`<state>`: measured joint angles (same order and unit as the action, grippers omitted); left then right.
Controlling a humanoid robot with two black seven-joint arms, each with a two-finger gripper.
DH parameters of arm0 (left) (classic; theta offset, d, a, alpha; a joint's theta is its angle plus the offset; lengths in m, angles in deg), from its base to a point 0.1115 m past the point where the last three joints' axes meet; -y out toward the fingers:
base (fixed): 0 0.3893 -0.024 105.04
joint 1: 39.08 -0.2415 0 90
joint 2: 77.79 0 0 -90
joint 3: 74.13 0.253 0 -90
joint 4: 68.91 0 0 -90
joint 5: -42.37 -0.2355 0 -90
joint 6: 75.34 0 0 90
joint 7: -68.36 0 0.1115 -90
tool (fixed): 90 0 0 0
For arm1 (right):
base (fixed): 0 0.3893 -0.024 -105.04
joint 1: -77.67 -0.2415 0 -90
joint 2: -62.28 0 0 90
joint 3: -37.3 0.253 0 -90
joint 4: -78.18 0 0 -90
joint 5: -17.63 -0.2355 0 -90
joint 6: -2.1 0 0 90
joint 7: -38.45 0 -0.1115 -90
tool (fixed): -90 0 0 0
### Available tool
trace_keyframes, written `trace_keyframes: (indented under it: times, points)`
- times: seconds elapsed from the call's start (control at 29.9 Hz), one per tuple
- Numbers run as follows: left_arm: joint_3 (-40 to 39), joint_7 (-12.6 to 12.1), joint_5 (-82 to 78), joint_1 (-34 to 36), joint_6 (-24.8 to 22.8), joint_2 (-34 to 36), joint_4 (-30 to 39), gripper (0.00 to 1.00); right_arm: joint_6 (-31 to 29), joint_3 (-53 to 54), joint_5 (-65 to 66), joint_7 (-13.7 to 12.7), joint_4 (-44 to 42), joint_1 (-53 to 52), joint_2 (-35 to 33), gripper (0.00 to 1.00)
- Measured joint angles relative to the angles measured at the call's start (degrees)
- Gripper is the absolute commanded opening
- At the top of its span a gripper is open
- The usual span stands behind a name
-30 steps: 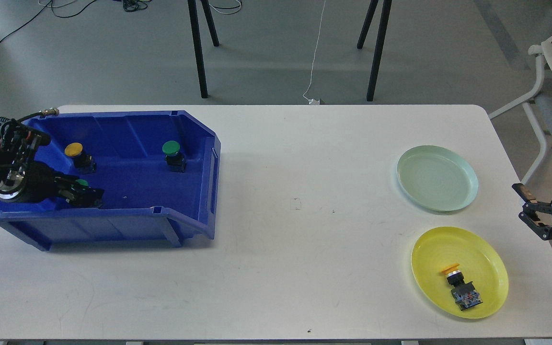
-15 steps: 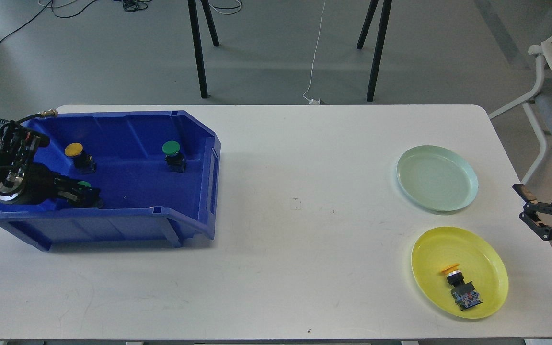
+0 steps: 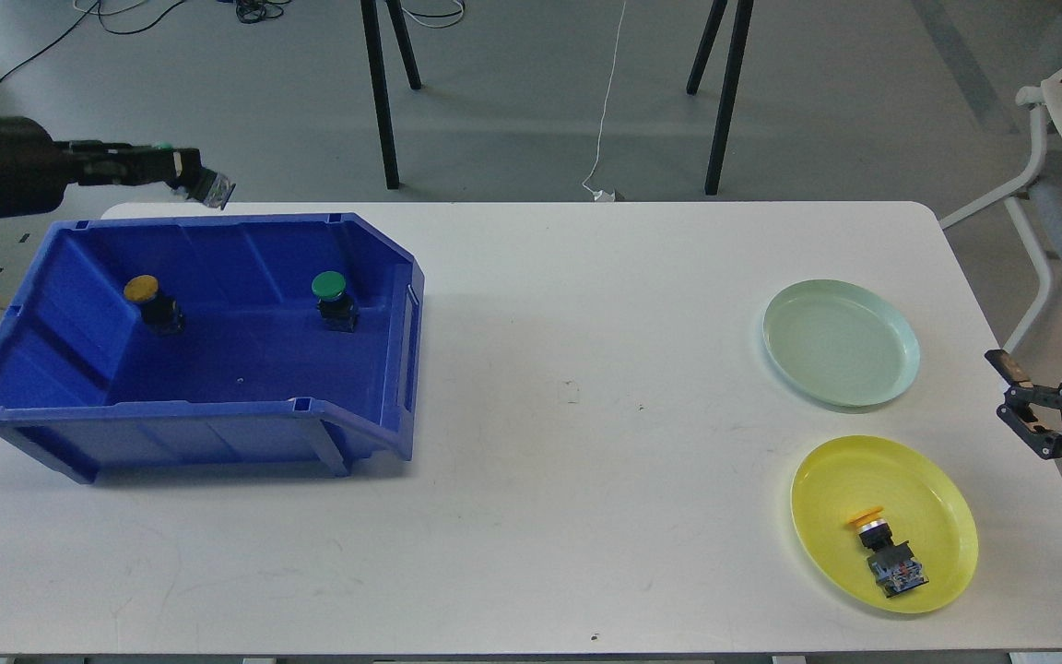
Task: Pass button and place on color plate
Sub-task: 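Lift the green button and bring it toward the right gripper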
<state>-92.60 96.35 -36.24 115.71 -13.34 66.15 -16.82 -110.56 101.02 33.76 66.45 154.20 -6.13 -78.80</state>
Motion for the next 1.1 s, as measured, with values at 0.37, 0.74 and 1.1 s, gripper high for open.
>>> trace_keyframes:
  times: [0.37,0.74,1.1]
  points:
    - [-3.1,0.0,28.9,-5.6,0.0,-11.0,9.5,0.12,0.9,-7.7,10.0,0.0,0.5,-21.2,6.2,1.0]
    - [-3.2,0.0,32.1,-15.7,0.0,-23.3,7.2,0.12,13.1,-24.2,29.3,0.0,-13.5,-40.1,34.0,1.0]
    - [-3.5,0.0,34.2,-17.8,0.0,-27.7,3.2,0.13,15.9,-28.6,31.9,0.0,-16.5,-41.7,44.8,1.0]
